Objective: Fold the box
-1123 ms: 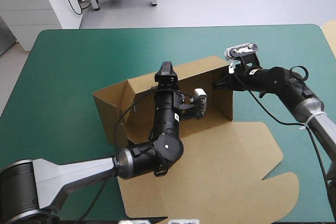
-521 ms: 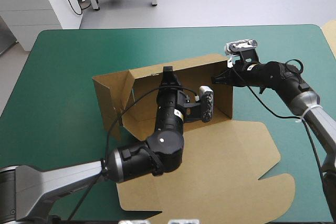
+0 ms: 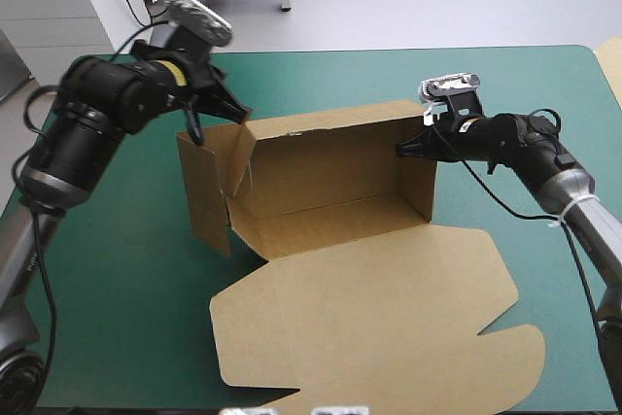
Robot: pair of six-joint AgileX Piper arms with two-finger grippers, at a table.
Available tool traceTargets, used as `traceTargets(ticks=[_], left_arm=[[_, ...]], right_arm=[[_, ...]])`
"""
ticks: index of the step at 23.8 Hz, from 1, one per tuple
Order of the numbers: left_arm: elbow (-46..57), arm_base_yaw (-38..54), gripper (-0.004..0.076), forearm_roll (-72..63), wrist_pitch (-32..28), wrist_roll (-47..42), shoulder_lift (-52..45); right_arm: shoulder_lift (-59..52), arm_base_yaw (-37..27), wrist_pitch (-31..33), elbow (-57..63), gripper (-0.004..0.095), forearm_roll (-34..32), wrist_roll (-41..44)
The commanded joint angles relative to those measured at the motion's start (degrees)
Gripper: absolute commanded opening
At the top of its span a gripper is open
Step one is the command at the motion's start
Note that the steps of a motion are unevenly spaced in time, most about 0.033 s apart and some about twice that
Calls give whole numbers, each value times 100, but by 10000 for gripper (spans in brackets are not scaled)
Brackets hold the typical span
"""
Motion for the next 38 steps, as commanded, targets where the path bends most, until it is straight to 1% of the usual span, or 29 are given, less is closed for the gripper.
traceTargets(ticks=[1, 3, 4, 6, 8, 10, 11, 12, 15, 17, 18, 19, 20, 22, 25, 28, 29, 32, 38], left_arm=[[-24, 1102, -8, -1214, -252, 43, -272], [142, 1690, -8, -1748, -215, 93, -272], [315, 2127, -8, -2070, -145, 93, -272], [767, 2609, -8, -2269, -131, 93, -360], [1155, 2807, -8, -2341, -293, 93, -453], [1650, 3010, -8, -2341, -640, -133, -564], [2105, 3197, -8, -2366, -935, -307, -682], [2550, 3392, -8, -2431, -1093, -329, -740], [3147, 3676, -8, -2653, -1212, -211, -766], [3477, 3838, -8, -2666, -1201, -163, -766], [3594, 3916, -8, -2654, -1163, -147, -766], [3634, 3923, -8, -2639, -1148, -146, -766], [3653, 3923, -8, -2549, -1090, -146, -766], [3653, 3923, -8, -2547, -971, -137, -766], [3653, 3923, -8, -2556, -902, -137, -766], [3653, 3923, -8, -2556, -727, -12, -780], [3653, 3923, -8, -2556, -633, 159, -780], [3653, 3923, -8, -2623, -578, 159, -780], [3653, 3923, -8, -2855, -555, 159, -780]], right_arm=[[2, -5, 893, 72, -19, -473, 20], [7, -5, 960, 72, -20, -497, 36], [7, -5, 991, 72, -20, -511, 36], [16, -5, 1054, 72, -20, -511, 36], [29, -5, 1092, 72, -19, -511, 36], [44, -5, 1126, 72, -19, -511, 36], [50, -5, 1165, 72, -19, -511, 36], [50, -5, 1206, 72, -19, -511, 36], [50, -5, 1306, 59, -19, -545, 189], [98, -5, 1801, -198, -19, -725, 429], [100, -5, 2351, -579, -19, -1033, 643], [100, -5, 2548, -809, -19, -1155, 816], [100, -5, 3015, -1270, -19, -1408, 1113], [100, -5, 3559, -1764, -19, -1410, 1229], [43, -5, 3614, -2193, -18, -1398, 1584], [-269, -5, 3625, -2125, -17, -1331, 1843], [-497, -5, 3625, -1928, -17, -1200, 1866], [-947, 5, 3625, -1502, -16, -1034, 1907], [-1522, 5, 3614, -427, -14, -1007, 2036]])
